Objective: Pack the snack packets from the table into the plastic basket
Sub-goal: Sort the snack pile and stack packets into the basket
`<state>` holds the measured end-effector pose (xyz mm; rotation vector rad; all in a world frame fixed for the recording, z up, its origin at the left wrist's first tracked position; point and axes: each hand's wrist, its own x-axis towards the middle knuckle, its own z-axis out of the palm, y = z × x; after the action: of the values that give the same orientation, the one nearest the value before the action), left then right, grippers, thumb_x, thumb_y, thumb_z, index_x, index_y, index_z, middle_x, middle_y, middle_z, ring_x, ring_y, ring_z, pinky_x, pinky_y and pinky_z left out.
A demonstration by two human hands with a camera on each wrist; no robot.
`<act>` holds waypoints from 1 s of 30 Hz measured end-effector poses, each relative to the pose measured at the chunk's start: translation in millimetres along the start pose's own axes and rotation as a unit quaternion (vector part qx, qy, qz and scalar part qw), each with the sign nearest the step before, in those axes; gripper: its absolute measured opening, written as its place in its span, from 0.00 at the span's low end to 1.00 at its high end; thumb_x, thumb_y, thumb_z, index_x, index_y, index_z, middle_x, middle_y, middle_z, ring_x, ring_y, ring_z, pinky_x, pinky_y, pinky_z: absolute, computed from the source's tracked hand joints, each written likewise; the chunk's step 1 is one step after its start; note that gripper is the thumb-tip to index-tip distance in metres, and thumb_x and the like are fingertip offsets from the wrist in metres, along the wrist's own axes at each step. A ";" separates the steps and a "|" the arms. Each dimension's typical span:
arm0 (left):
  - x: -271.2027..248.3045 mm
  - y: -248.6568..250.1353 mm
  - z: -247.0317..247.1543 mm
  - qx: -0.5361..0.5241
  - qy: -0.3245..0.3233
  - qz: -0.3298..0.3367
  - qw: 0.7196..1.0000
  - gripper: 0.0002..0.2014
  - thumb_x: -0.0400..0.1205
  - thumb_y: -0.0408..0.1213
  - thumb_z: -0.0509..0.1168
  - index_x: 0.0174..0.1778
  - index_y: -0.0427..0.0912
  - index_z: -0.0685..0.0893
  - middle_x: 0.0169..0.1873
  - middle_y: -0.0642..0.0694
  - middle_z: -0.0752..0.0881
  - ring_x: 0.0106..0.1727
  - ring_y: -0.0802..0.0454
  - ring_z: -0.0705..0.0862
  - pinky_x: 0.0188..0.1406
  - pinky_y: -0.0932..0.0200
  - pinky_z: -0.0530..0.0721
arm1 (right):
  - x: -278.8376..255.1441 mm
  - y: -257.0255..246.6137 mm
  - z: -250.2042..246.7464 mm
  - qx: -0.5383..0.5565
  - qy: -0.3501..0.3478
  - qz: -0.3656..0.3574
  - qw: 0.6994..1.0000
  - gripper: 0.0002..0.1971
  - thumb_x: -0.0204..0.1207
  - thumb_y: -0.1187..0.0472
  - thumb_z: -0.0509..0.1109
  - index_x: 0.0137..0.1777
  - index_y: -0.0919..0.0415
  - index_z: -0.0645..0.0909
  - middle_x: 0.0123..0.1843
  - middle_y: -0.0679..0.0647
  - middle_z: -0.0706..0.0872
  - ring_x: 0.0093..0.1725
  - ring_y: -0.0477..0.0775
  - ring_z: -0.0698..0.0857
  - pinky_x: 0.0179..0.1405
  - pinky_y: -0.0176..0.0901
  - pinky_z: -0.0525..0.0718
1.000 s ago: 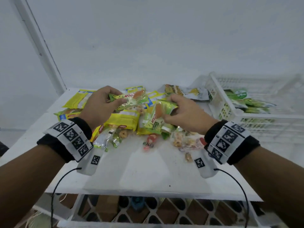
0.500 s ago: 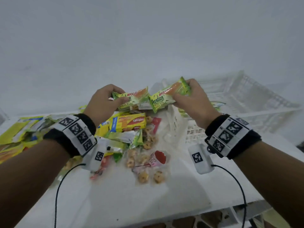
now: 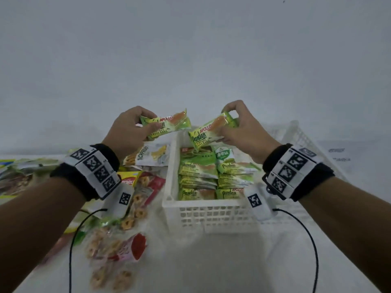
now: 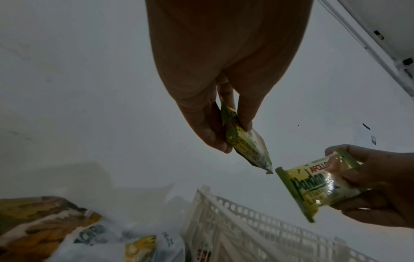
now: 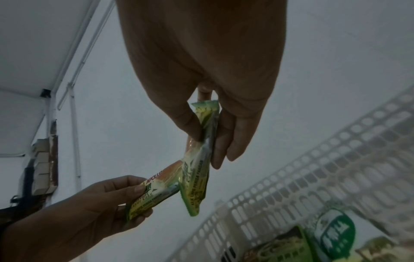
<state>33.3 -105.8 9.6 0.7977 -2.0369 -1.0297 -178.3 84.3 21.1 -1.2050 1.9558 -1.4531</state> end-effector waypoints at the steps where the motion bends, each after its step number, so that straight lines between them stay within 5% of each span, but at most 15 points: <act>1: 2.2 1.7 4.5 0.000 0.002 0.002 1.000 0.11 0.80 0.43 0.77 0.53 0.44 0.86 0.49 0.36 0.89 0.45 0.38 0.91 0.48 0.38 0.92 | 5.2 2.0 -5.0 -0.008 -0.010 0.010 1.000 0.16 0.76 0.60 0.76 0.53 0.41 0.73 0.52 0.67 0.89 0.41 0.59 0.83 0.41 0.59 0.79; 6: 16.2 2.3 21.3 0.036 0.008 0.015 0.999 0.12 0.81 0.43 0.76 0.55 0.41 0.86 0.47 0.41 0.88 0.41 0.42 0.92 0.44 0.47 0.92 | 21.6 8.6 -20.9 -0.111 -0.114 0.063 0.985 0.21 0.72 0.48 0.83 0.55 0.54 0.76 0.53 0.58 0.88 0.44 0.53 0.80 0.43 0.50 0.74; 14: 39.5 -5.9 25.6 0.043 0.006 0.021 0.999 0.12 0.81 0.42 0.76 0.56 0.40 0.86 0.47 0.43 0.89 0.44 0.46 0.92 0.41 0.54 0.93 | 42.3 10.9 -23.6 -0.239 -0.279 0.075 0.927 0.16 0.77 0.58 0.81 0.57 0.60 0.78 0.39 0.51 0.87 0.36 0.50 0.82 0.37 0.41 0.79; 18: 42.6 -8.1 32.5 0.007 0.005 0.023 1.000 0.12 0.81 0.38 0.76 0.56 0.36 0.86 0.46 0.44 0.88 0.39 0.53 0.90 0.33 0.68 0.87 | 45.3 18.1 -8.1 -0.241 -0.353 0.104 0.898 0.15 0.77 0.63 0.80 0.56 0.59 0.77 0.36 0.50 0.83 0.30 0.46 0.79 0.30 0.35 0.77; 22: 43.0 -13.3 34.3 0.001 -0.003 0.032 0.999 0.11 0.81 0.38 0.76 0.55 0.38 0.86 0.48 0.42 0.89 0.38 0.53 0.91 0.37 0.62 0.90 | 46.9 27.9 13.9 -0.228 -0.394 0.126 0.881 0.17 0.76 0.63 0.81 0.59 0.60 0.77 0.37 0.51 0.85 0.32 0.46 0.82 0.33 0.35 0.81; 25: 41.9 -17.9 33.0 0.006 -0.007 0.035 0.999 0.11 0.81 0.40 0.76 0.55 0.39 0.86 0.49 0.40 0.90 0.41 0.44 0.92 0.41 0.54 0.92 | 46.6 34.5 25.1 -0.279 -0.403 0.104 0.865 0.20 0.73 0.49 0.82 0.57 0.55 0.79 0.44 0.57 0.91 0.38 0.49 0.85 0.40 0.39 0.82; 27: 41.3 -21.9 30.6 0.014 -0.009 0.035 0.999 0.11 0.81 0.41 0.76 0.54 0.41 0.86 0.49 0.40 0.90 0.41 0.43 0.92 0.42 0.49 0.93 | 45.2 37.1 29.2 -0.364 -0.402 0.063 0.838 0.21 0.71 0.38 0.81 0.52 0.51 0.80 0.48 0.54 0.91 0.42 0.49 0.86 0.43 0.43 0.81; 30: 40.4 -26.2 28.8 0.018 -0.009 0.031 0.999 0.11 0.81 0.42 0.76 0.54 0.41 0.87 0.48 0.40 0.90 0.41 0.44 0.92 0.43 0.46 0.93 | 40.6 36.7 31.9 -0.443 -0.400 0.015 0.802 0.19 0.70 0.37 0.81 0.43 0.51 0.81 0.41 0.45 0.86 0.40 0.46 0.82 0.39 0.42 0.77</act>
<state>-7.0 -137.9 -12.4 0.7421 -2.0880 -0.9713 -190.5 35.9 -17.8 -1.7271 1.9400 0.1852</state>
